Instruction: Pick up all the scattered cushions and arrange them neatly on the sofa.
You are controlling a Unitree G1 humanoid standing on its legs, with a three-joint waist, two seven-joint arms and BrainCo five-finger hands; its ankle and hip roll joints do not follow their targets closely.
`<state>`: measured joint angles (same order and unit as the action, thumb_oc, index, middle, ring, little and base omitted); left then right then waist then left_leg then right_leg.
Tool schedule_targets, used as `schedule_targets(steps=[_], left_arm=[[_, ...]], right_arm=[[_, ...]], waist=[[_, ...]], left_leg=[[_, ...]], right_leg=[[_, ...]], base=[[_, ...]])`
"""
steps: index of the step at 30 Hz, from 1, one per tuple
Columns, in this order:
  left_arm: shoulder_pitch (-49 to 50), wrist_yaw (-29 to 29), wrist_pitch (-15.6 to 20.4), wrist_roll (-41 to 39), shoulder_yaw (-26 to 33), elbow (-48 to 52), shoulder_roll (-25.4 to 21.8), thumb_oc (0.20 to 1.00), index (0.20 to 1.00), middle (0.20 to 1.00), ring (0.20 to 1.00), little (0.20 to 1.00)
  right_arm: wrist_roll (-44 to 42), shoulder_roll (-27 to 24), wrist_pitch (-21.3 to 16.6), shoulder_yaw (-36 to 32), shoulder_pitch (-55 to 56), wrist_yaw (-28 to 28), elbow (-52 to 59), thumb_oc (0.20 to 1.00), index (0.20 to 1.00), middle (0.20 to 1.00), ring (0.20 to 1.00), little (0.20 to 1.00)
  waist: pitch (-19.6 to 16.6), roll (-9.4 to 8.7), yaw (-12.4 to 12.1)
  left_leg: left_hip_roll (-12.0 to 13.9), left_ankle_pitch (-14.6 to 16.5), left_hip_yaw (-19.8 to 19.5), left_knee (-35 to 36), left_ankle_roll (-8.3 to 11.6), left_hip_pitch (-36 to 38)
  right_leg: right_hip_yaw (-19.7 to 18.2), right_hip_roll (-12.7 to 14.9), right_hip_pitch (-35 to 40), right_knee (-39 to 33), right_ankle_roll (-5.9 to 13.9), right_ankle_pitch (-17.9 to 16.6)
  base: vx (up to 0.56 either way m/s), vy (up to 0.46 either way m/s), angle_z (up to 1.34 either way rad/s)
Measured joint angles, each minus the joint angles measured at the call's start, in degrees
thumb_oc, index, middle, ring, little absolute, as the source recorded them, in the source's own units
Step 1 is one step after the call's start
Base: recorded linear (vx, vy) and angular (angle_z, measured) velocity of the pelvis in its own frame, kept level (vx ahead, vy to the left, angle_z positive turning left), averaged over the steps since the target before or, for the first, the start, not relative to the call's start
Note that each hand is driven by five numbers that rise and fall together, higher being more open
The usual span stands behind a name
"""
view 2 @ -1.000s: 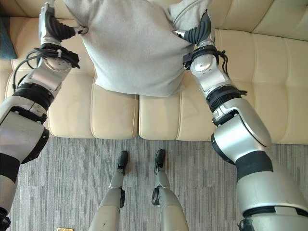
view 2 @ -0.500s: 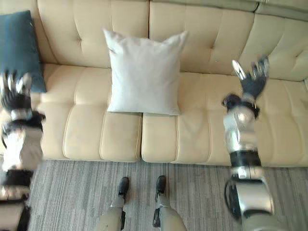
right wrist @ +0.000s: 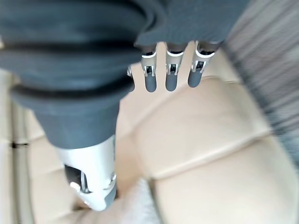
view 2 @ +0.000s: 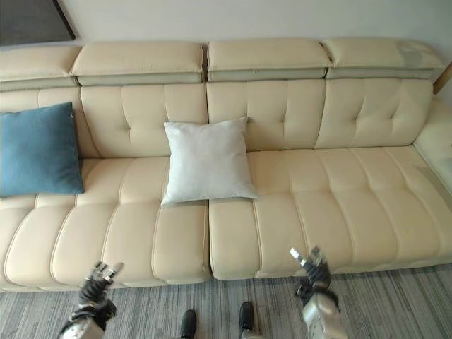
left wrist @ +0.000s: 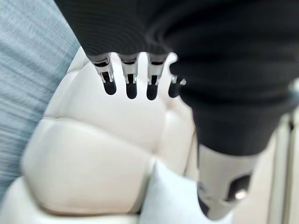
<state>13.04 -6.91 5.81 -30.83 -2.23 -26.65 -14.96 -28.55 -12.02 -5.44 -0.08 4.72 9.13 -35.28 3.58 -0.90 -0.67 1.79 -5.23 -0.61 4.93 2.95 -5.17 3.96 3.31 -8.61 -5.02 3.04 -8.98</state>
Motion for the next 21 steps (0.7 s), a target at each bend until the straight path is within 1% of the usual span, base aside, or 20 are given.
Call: schedule_targets(steps=[2,6,7,8,9,10,11,12,13,14,15,16,17,18,19,20,21], left_arm=[[-0.07,0.82,-0.63,1.22,-1.66,0.0,-0.65,1.0,1.0,1.0,1.0,1.0],[0.02,1.96,-0.81,5.94,-2.41,0.51,-3.67,1.0,1.0,1.0,1.0,1.0],[0.05,1.96,-0.82,6.43,-2.44,0.59,-3.97,1.0,1.0,1.0,1.0,1.0],[0.28,1.92,-0.81,7.37,-2.73,0.57,-4.76,1.0,1.0,1.0,1.0,1.0],[0.43,1.87,-0.83,7.54,-2.81,0.55,-5.38,1.0,1.0,1.0,1.0,1.0],[0.43,1.8,-0.94,7.75,-2.56,0.53,-5.56,1.0,1.0,1.0,1.0,1.0],[-0.04,1.34,-1.1,8.62,-2.48,0.07,-5.4,1.0,1.0,1.0,1.0,1.0],[-0.32,1.18,-1.1,9.2,-2.43,-0.04,-5.52,1.0,1.0,1.0,1.0,1.0],[-0.59,1.22,-1.12,9.49,-2.45,-0.94,-5.59,1.0,1.0,1.0,1.0,1.0],[-0.77,1.21,-1.14,9.49,-2.35,-1.26,-5.73,1.0,1.0,1.0,1.0,1.0],[-0.42,1.2,-1.19,9.48,-2.05,-2.05,-6.33,1.0,1.0,1.0,1.0,1.0],[-0.96,1.13,-1.21,9.47,-2.07,-2.81,-6.08,1.0,1.0,1.0,1.0,1.0],[-0.95,1.13,-1.21,9.48,-1.99,-3.24,-5.19,1.0,1.0,1.0,1.0,1.0],[-1.05,1.08,-1.22,9.48,-1.66,-3.24,-4.45,1.0,1.0,1.0,1.0,1.0],[-0.86,0.88,-1.27,9.48,-1.52,-3.29,-3.74,1.0,1.0,1.0,1.0,1.0],[-0.33,0.69,-1.28,9.49,-1.49,-3.35,-3.17,1.0,1.0,1.0,1.0,1.0],[0.01,0.66,-1.27,9.49,-1.55,-3.34,-3.02,1.0,1.0,1.0,1.0,1.0]], right_arm=[[0.63,-0.1,0.51,0.97,-0.13,-0.76,-1.69,1.0,1.0,1.0,1.0,1.0],[2.76,-0.75,0.59,1.76,0.45,-1.13,-1.28,1.0,1.0,1.0,1.0,1.0],[2.77,-0.94,0.59,1.76,0.42,-1.12,-1.28,1.0,1.0,1.0,1.0,1.0],[2.93,-1.21,0.55,1.74,0.25,-0.83,-1.34,1.0,1.0,1.0,1.0,1.0],[3.32,-1.23,0.47,1.7,-0.33,-0.36,-1.3,1.0,1.0,1.0,1.0,1.0],[3.77,-1.33,0.51,1.7,-1.33,0.02,-1.38,1.0,1.0,1.0,1.0,1.0],[3.86,-1.4,0.66,1.67,-2.39,0.36,-1.52,1.0,1.0,1.0,1.0,1.0],[3.87,-1.41,0.64,1.61,-2.66,0.4,-1.44,1.0,1.0,1.0,1.0,1.0],[3.88,-1.41,0.61,1.61,-2.49,0.57,-1.71,1.0,1.0,1.0,1.0,1.0],[3.89,-1.34,0.62,1.62,-2.4,0.6,-1.69,1.0,1.0,1.0,1.0,1.0],[3.96,-1.16,0.53,1.67,-2.29,0.65,-1.56,1.0,1.0,1.0,1.0,1.0],[4.01,-1.43,0.53,1.61,-2.79,0.73,-1.54,1.0,1.0,1.0,1.0,1.0],[5.6,-2.19,0.56,1.72,-3.95,1.02,-1.47,1.0,1.0,1.0,1.0,1.0],[6.65,-2.7,0.62,1.93,-4.37,1.25,-1.38,1.0,1.0,1.0,1.0,1.0],[7.53,-3.05,0.82,2.22,-4.78,1.46,-1.36,1.0,1.0,1.0,1.0,1.0],[8.94,-3.72,0.96,3.25,-4.66,1.63,-1.33,1.0,1.0,1.0,1.0,1.0],[9.6,-3.95,1.04,3.69,-4.23,1.72,-1.33,1.0,1.0,1.0,1.0,1.0]], waist=[[-0.63,-0.4,0.16],[-1.6,-2.3,0.98],[-1.54,-2.49,0.97],[-1.33,-3.04,1.23],[-1.21,-3.17,1.24],[-0.36,-1.97,0.62],[0.66,-0.62,0.36],[1.4,-0.01,0.43],[1.67,0.27,0.45],[1.79,-0.15,0.44],[1.89,-1.0,0.16],[2.3,-1.05,0.14],[3.34,0.9,-0.62],[3.7,1.46,-1.44],[3.89,2.23,-2.69],[3.89,2.83,-2.65],[3.83,3.1,-2.57]], left_leg=[[-0.21,0.38,1.14,0.02,-0.59,1.01],[-0.93,0.22,1.56,0.02,-0.71,1.24],[-0.86,0.22,1.67,0.02,-0.71,1.25],[-0.9,-0.09,2.96,0.0,-0.92,0.93],[-0.69,-0.18,3.84,-0.5,-1.06,-0.19],[0.77,-0.95,4.9,-0.09,-2.29,-1.3],[2.79,-1.93,5.9,-0.11,-3.44,-2.67],[3.41,-2.44,6.0,-0.38,-3.69,-3.03],[3.76,-2.8,5.91,-0.39,-3.8,-3.59],[3.54,-2.82,5.85,-0.4,-3.7,-3.45],[3.07,-3.29,6.31,-0.41,-3.06,-3.42],[3.25,-3.21,6.02,-0.41,-2.9,-3.27],[4.71,-3.83,6.74,-0.39,-2.63,-3.58],[5.27,-3.73,8.1,-0.4,-2.08,-3.68],[5.84,-3.18,9.17,-0.39,-1.31,-3.81],[6.1,-3.43,9.12,-0.49,-0.09,-3.9],[6.29,-3.48,8.73,-0.44,-0.17,-3.79]], right_leg=[[-1.01,0.22,0.48,0.0,-0.05,0.03],[-0.87,0.99,0.18,-0.01,0.03,-0.02],[-0.9,1.09,0.11,-0.01,0.03,-0.02],[-1.24,1.28,-1.29,0.33,0.47,0.12],[-1.32,1.36,-2.68,0.32,2.07,1.28],[-0.55,0.88,-3.16,0.77,4.23,2.83],[1.23,-0.13,-6.42,6.83,3.33,3.44],[1.82,0.05,-6.9,10.03,3.25,4.46],[1.65,1.32,-6.91,16.29,3.46,8.56],[1.14,1.88,-6.19,17.18,3.36,8.82],[-0.72,2.97,-2.82,14.97,2.65,11.01],[-0.77,2.37,-2.35,13.51,1.65,10.0],[-0.91,1.15,-1.25,8.83,1.87,8.73],[-0.8,0.91,-1.03,7.06,1.61,8.53],[-0.47,0.69,-0.48,4.66,1.61,6.77],[-0.29,0.26,0.79,1.84,1.44,4.6],[-0.15,-0.01,1.64,0.4,1.18,3.5]], base=[[-0.06,0.074,-0.27],[-0.2,0.028,-0.13],[-0.32,-0.043,-0.22],[-0.21,-0.038,-0.35],[-0.29,-0.045,-0.51],[-0.25,-0.028,-0.56],[-0.22,-0.025,-0.42],[-0.18,-0.039,-0.18],[-0.16,-0.065,-0.01],[-0.17,-0.103,0.02],[-0.21,-0.143,-0.05],[-0.2,-0.143,-0.13],[-0.18,-0.182,-0.4],[-0.15,-0.212,-0.71],[-0.18,-0.272,-0.67],[-0.19,-0.257,-0.34],[-0.23,-0.252,0.01]])
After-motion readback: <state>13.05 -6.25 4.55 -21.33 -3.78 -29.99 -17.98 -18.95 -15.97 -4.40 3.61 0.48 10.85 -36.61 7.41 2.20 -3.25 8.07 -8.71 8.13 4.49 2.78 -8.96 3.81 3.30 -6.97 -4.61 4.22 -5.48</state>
